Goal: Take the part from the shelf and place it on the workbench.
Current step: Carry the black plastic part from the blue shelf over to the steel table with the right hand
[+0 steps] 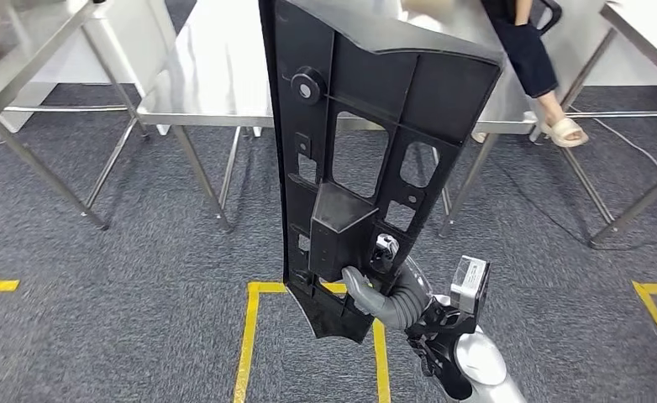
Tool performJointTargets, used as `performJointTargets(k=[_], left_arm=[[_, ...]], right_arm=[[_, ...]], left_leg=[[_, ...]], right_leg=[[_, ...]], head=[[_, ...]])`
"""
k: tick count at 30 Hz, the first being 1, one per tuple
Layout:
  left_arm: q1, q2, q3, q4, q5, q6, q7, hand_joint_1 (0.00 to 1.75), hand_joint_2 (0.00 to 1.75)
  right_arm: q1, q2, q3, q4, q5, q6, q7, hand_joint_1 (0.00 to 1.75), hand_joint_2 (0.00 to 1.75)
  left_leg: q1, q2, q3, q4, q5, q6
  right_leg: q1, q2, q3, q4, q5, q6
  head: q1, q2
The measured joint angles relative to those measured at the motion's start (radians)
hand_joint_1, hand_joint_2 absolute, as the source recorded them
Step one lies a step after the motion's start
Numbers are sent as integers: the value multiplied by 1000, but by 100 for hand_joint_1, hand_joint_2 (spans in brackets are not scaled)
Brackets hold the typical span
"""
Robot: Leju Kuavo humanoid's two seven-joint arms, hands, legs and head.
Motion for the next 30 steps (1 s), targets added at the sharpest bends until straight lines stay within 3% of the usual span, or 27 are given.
performJointTargets(k=[1,3,4,6,8,10,12,13,14,16,18,20,22,25,30], left_arm=[[0,1,0,0,2,-2,-1,0,175],[0,1,0,1,6,-4,-2,0,175],[-1,1,0,1,7,-5,-2,0,175],[-2,0,0,1,8,-5,-3,0,175],[-3,-1,0,0,10,-6,-4,0,175],[-2,0,1,1,11,-6,-4,0,175],[0,0,1,1,13,-6,-4,0,175],[0,0,1,1,14,-8,-4,0,175],[0,0,1,1,16,-9,-4,0,175],[0,-1,1,1,19,-13,-4,0,175],[0,0,2,1,20,-15,-4,0,175],[0,2,3,1,21,-18,-4,0,175],[1,2,4,1,21,-21,-4,0,175],[1,0,4,1,21,-24,-3,0,175],[1,0,4,1,21,-25,-3,0,175]], right_arm=[[-1,0,0,0,0,0,0,175,175],[-2,0,0,0,1,-1,-1,175,175],[-2,0,0,0,2,-1,-2,175,175],[0,0,1,0,2,-1,-2,175,175],[-2,-1,1,0,2,-1,-2,175,175],[-6,-1,2,1,5,-4,-3,175,175],[-5,-1,3,3,10,-10,-4,175,175],[-4,-1,3,5,12,-12,-4,175,175],[-4,-1,3,6,13,-13,-4,175,175],[-6,-2,4,7,15,-13,-4,175,175],[-8,-1,6,7,17,-13,-4,175,175],[-8,0,8,9,18,-12,-4,175,175],[-10,0,9,9,18,-12,-4,175,175],[-11,0,9,10,18,-12,-4,175,175],[-11,0,11,10,18,-12,-4,175,175]], left_leg=[[3,-25,30,-68,29,2],[6,-61,64,-147,52,7],[4,-62,67,-156,50,12],[0,-36,72,-160,55,27],[1,-11,78,-169,64,43],[0,11,78,-172,66,50],[-2,30,77,-172,66,51],[-1,37,76,-172,65,50],[0,42,77,-172,65,49],[1,46,81,-171,61,42],[-4,48,83,-169,55,33],[-7,47,83,-169,55,38],[-5,47,87,-174,57,46],[-4,47,91,-184,61,40],[-2,47,94,-191,65,18]], right_leg=[[3,12,-2,3,0,3],[8,35,-10,7,2,13],[9,46,-15,7,5,21],[5,57,-25,7,10,34],[9,14,-53,50,-11,39],[11,-43,-110,169,-64,34],[5,-60,-161,281,-102,36],[2,-63,-161,289,-100,43],[-2,-65,-141,257,-85,51],[-6,-75,-58,114,-41,65],[-5,-81,0,14,-18,61],[-4,-78,10,1,-16,52],[-3,-77,10,1,-16,51],[0,-77,10,2,-17,47],[3,-77,10,2,-18,39]], head=[[0,0],[2,0],[2,0],[2,0],[8,0],[15,0],[16,0],[17,0],[17,0],[17,0],[17,0],[15,0],[15,0],[14,0],[15,0]])
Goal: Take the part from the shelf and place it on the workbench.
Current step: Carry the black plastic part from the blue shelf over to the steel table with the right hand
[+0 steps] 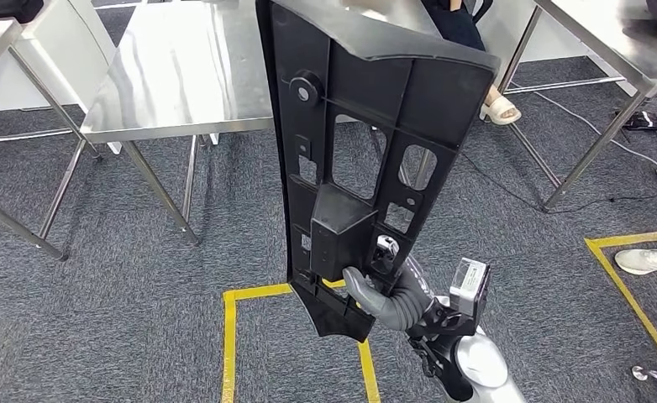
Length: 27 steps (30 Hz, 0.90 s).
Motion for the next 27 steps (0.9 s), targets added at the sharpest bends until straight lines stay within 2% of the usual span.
performJointTargets(k=[3,5,7,8,10,11,12,13,15,16,17,18,20,22,23,25,26,27], left_arm=[[0,0,0,0,0,0,0,0,175],[0,1,0,0,0,0,0,0,175],[0,0,0,0,0,0,3,0,175],[0,-1,0,0,0,-1,5,0,175],[-1,-1,0,0,-1,-2,12,0,175],[0,-1,0,0,-1,-3,15,0,175],[1,-2,0,0,-1,-3,18,0,175],[2,-2,0,0,-1,-3,20,0,175],[3,-2,0,0,-1,-4,20,0,175],[2,-1,0,0,-1,-4,20,0,175],[2,2,0,0,-1,-4,20,0,175],[1,4,0,0,-1,-3,20,0,175],[1,5,0,0,-2,-3,20,0,175],[-1,4,0,0,-2,-4,19,0,175],[-2,3,0,0,-2,-5,18,0,175],[-1,2,0,0,-2,-8,18,0,175],[1,2,0,0,-2,-9,18,0,175],[4,3,0,0,-2,-11,18,0,175]], right_arm=[[0,0,1,0,0,0,0,175,175],[-1,1,1,0,0,0,0,175,175],[-4,1,1,0,0,0,0,175,175],[-5,1,2,0,1,0,0,175,175],[-5,1,2,1,2,1,0,175,175],[-3,-1,2,2,3,1,1,175,175],[-1,-2,3,4,4,1,1,175,175],[0,-3,3,4,5,1,2,175,175],[0,-4,5,5,5,1,2,175,175],[-1,-4,6,5,5,1,2,175,175],[-1,-4,7,6,6,1,2,175,175],[0,-4,8,6,6,1,2,175,175],[0,-4,9,7,6,0,3,175,175],[-1,-4,9,6,6,0,3,175,175],[-2,-3,9,6,6,0,3,175,175],[-2,-3,9,6,6,0,3,175,175],[-1,-3,10,6,7,0,4,175,175],[0,-3,10,6,7,0,4,175,175]], left_leg=[[0,0,-1,1,-1,-4],[-1,0,8,-14,5,8],[5,2,32,-51,21,19],[10,3,43,-67,29,20],[14,5,48,-74,31,20],[16,6,48,-74,30,17],[19,6,50,-73,27,13],[24,5,54,-72,23,7],[35,4,62,-64,8,-15],[38,3,63,-56,-1,-29],[38,2,63,-49,-9,-40],[35,1,61,-44,-15,-48],[37,1,63,-45,-21,-53],[43,-1,52,-16,-42,-53],[42,-5,26,33,-65,-50],[32,-14,-65,191,-119,-38],[26,-16,-113,262,-134,-31],[20,-18,-148,302,-131,-23]], right_leg=[[-3,0,1,-3,2,0],[-3,-1,7,-16,7,6],[-1,-2,4,-9,2,12],[1,-1,-13,24,-11,12],[-5,1,-76,147,-55,12],[-9,1,-108,203,-70,17],[-14,1,-125,229,-71,26],[-21,1,-120,213,-55,39],[-36,-5,-60,89,-1,73],[-39,-4,-31,34,15,80],[-42,-3,-13,2,20,76],[-42,-1,-9,-4,14,64],[-38,8,-13,10,0,30],[-34,13,-8,14,-9,8],[-31,14,-3,14,-14,-1],[-21,15,5,13,-22,-15],[-15,16,10,14,-27,-22],[-8,19,16,14,-31,-29]], head=[[0,0],[0,0],[2,0],[4,0],[6,0],[6,0],[6,0],[6,0],[7,0],[13,0],[17,0],[17,0],[12,0],[5,0],[2,0],[-2,0],[-2,0],[-2,0]])
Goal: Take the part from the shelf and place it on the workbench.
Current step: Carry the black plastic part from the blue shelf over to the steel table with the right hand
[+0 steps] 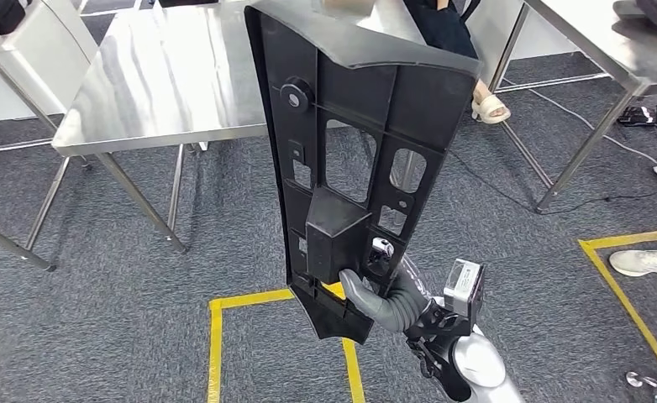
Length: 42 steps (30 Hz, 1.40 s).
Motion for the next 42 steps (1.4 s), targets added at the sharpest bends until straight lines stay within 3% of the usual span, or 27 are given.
performJointTargets(k=[1,2,4,5,7,9,11,15,16,17,19,20,21,23,26,30,31,32,34,36,37,40,42], left_arm=[[3,0,0,0,0,-2,0,0,175],[6,0,0,0,0,-3,0,0,175],[7,2,0,1,0,-5,0,0,175],[7,3,0,1,0,-5,0,0,175],[7,6,0,2,0,-5,0,0,175],[8,6,0,2,0,-5,1,0,175],[10,5,0,2,0,-4,1,0,175],[9,2,0,2,0,-5,3,0,175],[10,1,0,2,0,-4,4,0,175],[10,0,0,2,0,-5,5,0,175],[11,-1,0,2,0,-5,6,0,175],[11,-2,0,2,0,-5,6,0,175],[10,-2,0,3,0,-4,6,0,175],[10,-2,0,3,0,-4,6,0,175],[9,-2,0,3,0,-4,6,0,175],[8,-3,0,3,-1,5,3,0,175],[10,-3,0,3,-1,9,2,0,175],[10,-2,0,3,-1,12,1,0,175],[11,-2,0,3,-1,14,-1,0,175],[8,-2,0,3,-1,15,-2,0,175],[8,-3,0,3,-1,15,-2,0,175],[7,-4,0,3,-1,15,-2,0,175],[6,-5,0,2,-1,15,-2,0,175]], right_arm=[[1,0,0,0,0,0,0,175,175],[1,0,1,0,1,0,1,175,175],[1,1,1,0,1,0,1,175,175],[0,2,1,0,1,0,1,175,175],[1,4,2,0,2,-1,2,175,175],[3,4,3,0,2,-1,2,175,175],[1,4,4,-1,3,-1,2,175,175],[5,3,5,-1,4,-3,3,175,175],[8,2,5,-1,5,-4,3,175,175],[10,1,5,0,7,-5,3,175,175],[11,0,5,0,10,-5,2,175,175],[10,0,5,0,11,-5,2,175,175],[10,0,5,1,12,-5,2,175,175],[12,0,4,1,12,-5,2,175,175],[13,0,4,0,12,-6,2,175,175],[14,2,4,0,26,-9,-4,175,175],[15,3,4,0,30,-10,-5,175,175],[16,3,4,0,33,-11,-6,175,175],[17,3,4,0,36,-13,-7,175,175],[16,3,4,0,38,-15,-8,175,175],[16,3,4,0,38,-15,-9,175,175],[15,3,4,-1,40,-17,-10,175,175],[13,3,4,-2,40,-18,-10,175,175]], left_leg=[[-6,-1,-16,-1,25,11],[-13,-3,-12,-41,68,25],[-27,-11,24,-165,152,55],[-33,-17,41,-215,172,65],[-44,-22,57,-257,170,74],[-48,-20,75,-277,169,74],[-42,-17,100,-290,169,77],[-38,-13,120,-293,156,78],[-38,-13,125,-293,150,77],[-37,-13,134,-293,143,74],[-35,-13,154,-293,127,66],[-36,-13,161,-293,120,60],[-37,-12,165,-293,113,53],[-39,-10,171,-289,107,40],[-35,-10,157,-241,94,26],[-32,-10,12,-24,12,13],[-32,-10,-11,-11,14,11],[-31,-9,-18,-33,41,12],[-31,5,11,-149,135,16],[-37,31,43,-244,183,27],[-41,38,50,-264,191,33],[-43,20,57,-270,198,51],[-38,6,64,-278,201,62]], right_leg=[[7,3,8,0,-5,-6],[12,7,17,0,-11,-9],[20,12,31,-1,-23,-12],[23,15,34,-2,-29,-10],[22,18,35,-2,-30,3],[19,17,41,2,-27,18],[20,8,24,44,-43,26],[13,-1,-117,249,-101,34],[11,-2,-134,255,-93,38],[8,-3,-131,222,-67,49],[6,-11,-89,89,10,66],[7,-16,-69,34,32,62],[10,-20,-55,2,44,51],[14,-20,-46,-10,40,19],[6,-14,-20,-14,37,-6],[7,-13,5,-15,20,-26],[7,-13,11,-15,15,-26],[7,-14,18,-15,9,-24],[8,-18,35,-15,-5,-18],[14,-26,47,-15,-18,-8],[17,-32,50,-16,-23,-1],[22,-48,53,-13,-37,15],[21,-40,27,45,-68,18]], head=[[0,0],[0,0],[2,0],[4,0],[6,0],[2,0],[4,0],[7,0],[8,0],[8,0],[8,0],[9,0],[9,0],[8,0],[6,0],[2,0],[1,0],[1,0],[0,0],[0,0],[0,0],[0,0],[1,0]])
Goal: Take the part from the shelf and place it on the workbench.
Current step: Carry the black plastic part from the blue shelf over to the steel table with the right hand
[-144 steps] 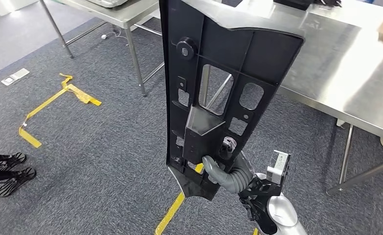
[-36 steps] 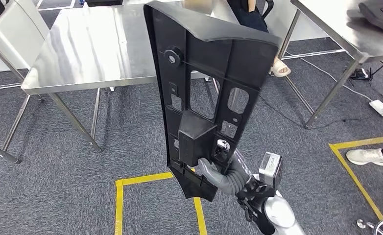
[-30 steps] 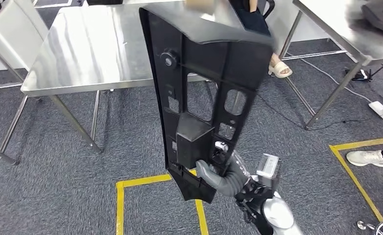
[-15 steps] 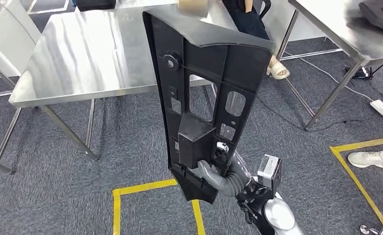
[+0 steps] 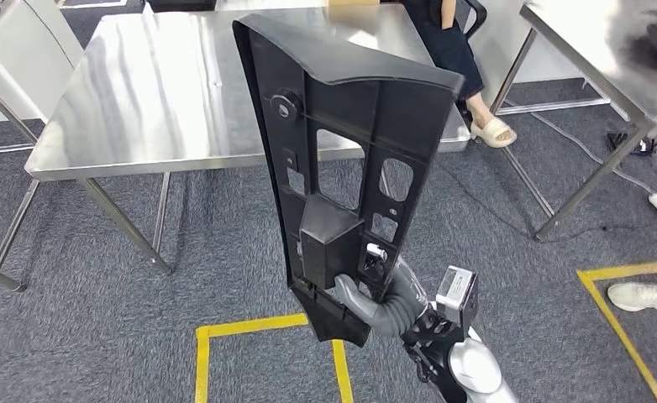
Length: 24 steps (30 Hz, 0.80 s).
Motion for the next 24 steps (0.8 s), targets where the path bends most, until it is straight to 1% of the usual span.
performJointTargets(k=[1,2,3,4,5,6,7,8,9,10,11,12,13,14,17,24], left_arm=[[0,0,0,0,0,0,0,0,175],[-1,0,0,0,0,0,0,0,175],[-1,0,0,0,0,-1,0,0,175],[-1,0,0,0,0,-2,-1,0,175],[0,0,0,0,0,-3,-1,0,175],[0,-1,0,0,0,-5,-3,0,175],[0,-1,0,0,0,-7,-5,0,175],[1,-2,0,0,0,-8,-7,0,175],[1,-2,0,0,1,-10,-9,0,175],[2,-1,0,0,1,-11,-10,0,175],[2,-1,0,0,1,-11,-11,0,175],[3,0,0,0,1,-11,-11,0,175],[3,1,0,0,1,-11,-10,0,175],[3,1,0,0,1,-10,-9,0,175],[2,0,0,0,0,-8,-2,0,175],[2,2,0,0,-1,-4,3,0,175]], right_arm=[[0,0,0,0,0,0,0,175,175],[0,-1,0,0,0,0,-1,175,175],[1,-1,0,0,1,0,0,175,175],[3,-1,0,1,2,0,0,175,175],[3,-2,0,1,3,0,0,175,175],[2,-2,1,1,5,0,0,175,175],[0,-2,1,1,6,0,0,175,175],[-1,-2,1,1,8,0,0,175,175],[-3,-2,1,1,9,0,1,175,175],[-4,-1,1,1,9,0,1,175,175],[-5,-1,1,1,9,0,1,175,175],[-5,-1,1,1,9,0,1,175,175],[-5,-1,1,1,9,0,1,175,175],[-5,0,1,1,9,0,1,175,175],[-4,0,1,1,9,0,1,175,175],[-4,0,1,1,9,0,1,175,175]], left_leg=[[1,-8,1,-1,-1,4],[1,-17,1,-1,-2,7],[1,-26,2,-1,-3,9],[1,-36,2,-1,-4,9],[2,-44,4,-1,-5,9],[2,-52,7,-1,-6,8],[2,-59,10,-1,-8,6],[-1,-65,12,2,-11,2],[-3,-69,13,3,-14,-3],[-6,-71,13,5,-18,-3],[-8,-71,13,6,-21,-1],[-7,-70,13,5,-22,2],[-7,-67,14,4,-23,7],[-6,-65,16,3,-21,8],[-5,-61,20,-1,-21,5],[-9,-57,19,1,-25,0]], right_leg=[[-2,8,-32,63,-24,-2],[-3,13,-72,137,-49,-3],[-4,16,-110,200,-65,-2],[-5,18,-137,237,-67,3],[-6,19,-144,231,-53,11],[-8,20,-130,183,-22,20],[-9,20,-104,112,14,29],[-9,21,-76,39,47,31],[-9,22,-53,-16,72,28],[-9,24,-41,-47,85,22],[-9,25,-37,-58,90,15],[-9,27,-35,-58,92,12],[-8,29,-35,-59,93,10],[-7,31,-35,-58,94,9],[-5,35,-36,-58,94,7],[-9,37,-36,-58,94,7]], head=[[1,0],[2,0],[2,0],[2,0],[2,0],[2,0],[3,0],[3,0],[2,0],[2,0],[1,0],[0,0],[0,0],[0,0],[0,0],[0,0]])
